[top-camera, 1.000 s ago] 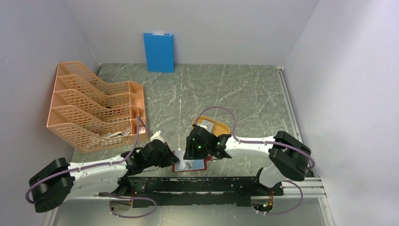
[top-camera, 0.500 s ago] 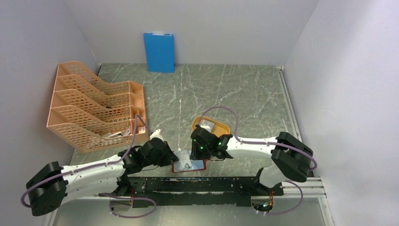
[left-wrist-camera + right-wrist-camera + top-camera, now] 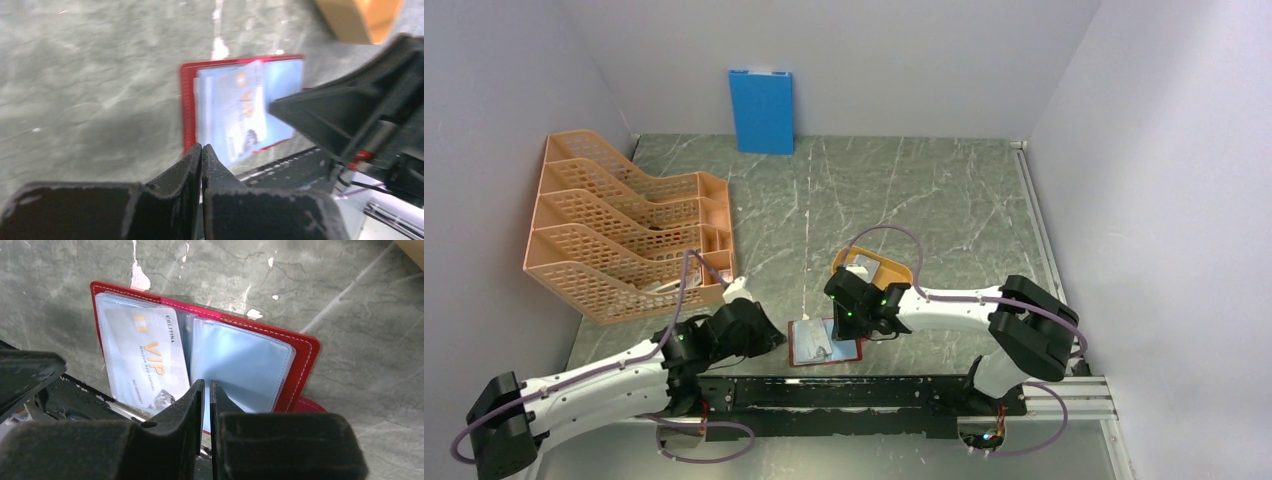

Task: Put the credit cards into the card holder
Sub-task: Insert the credit card into the card holder, then close the card holder at the center of the board.

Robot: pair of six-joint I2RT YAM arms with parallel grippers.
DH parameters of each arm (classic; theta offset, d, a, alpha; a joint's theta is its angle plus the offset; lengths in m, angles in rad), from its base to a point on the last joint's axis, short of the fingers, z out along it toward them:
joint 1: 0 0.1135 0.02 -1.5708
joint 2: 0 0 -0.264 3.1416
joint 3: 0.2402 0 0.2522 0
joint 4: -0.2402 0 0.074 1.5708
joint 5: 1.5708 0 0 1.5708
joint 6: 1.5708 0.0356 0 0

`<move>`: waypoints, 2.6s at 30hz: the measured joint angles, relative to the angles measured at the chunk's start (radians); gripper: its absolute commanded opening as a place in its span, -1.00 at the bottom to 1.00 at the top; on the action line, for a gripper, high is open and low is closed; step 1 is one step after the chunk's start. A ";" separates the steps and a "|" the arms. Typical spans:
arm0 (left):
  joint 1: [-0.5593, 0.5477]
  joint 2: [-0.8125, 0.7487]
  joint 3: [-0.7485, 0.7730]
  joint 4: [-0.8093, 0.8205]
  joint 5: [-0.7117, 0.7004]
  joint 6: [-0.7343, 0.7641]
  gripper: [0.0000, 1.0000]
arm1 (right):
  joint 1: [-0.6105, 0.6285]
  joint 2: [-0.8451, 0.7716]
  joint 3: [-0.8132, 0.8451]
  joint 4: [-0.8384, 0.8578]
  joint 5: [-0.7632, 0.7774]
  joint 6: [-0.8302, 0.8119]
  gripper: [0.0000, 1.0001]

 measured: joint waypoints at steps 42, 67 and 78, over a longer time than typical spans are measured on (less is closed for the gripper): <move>0.000 0.128 -0.107 0.155 0.035 -0.037 -0.85 | 0.058 0.058 0.035 0.035 -0.090 -0.010 -0.92; 0.000 0.016 0.007 -0.106 -0.053 0.062 -0.51 | 0.031 -0.407 -0.103 -0.318 0.151 0.050 0.11; 0.000 0.045 -0.002 -0.092 -0.050 0.067 -0.55 | -0.047 -0.331 -0.161 -0.223 0.147 0.064 -0.75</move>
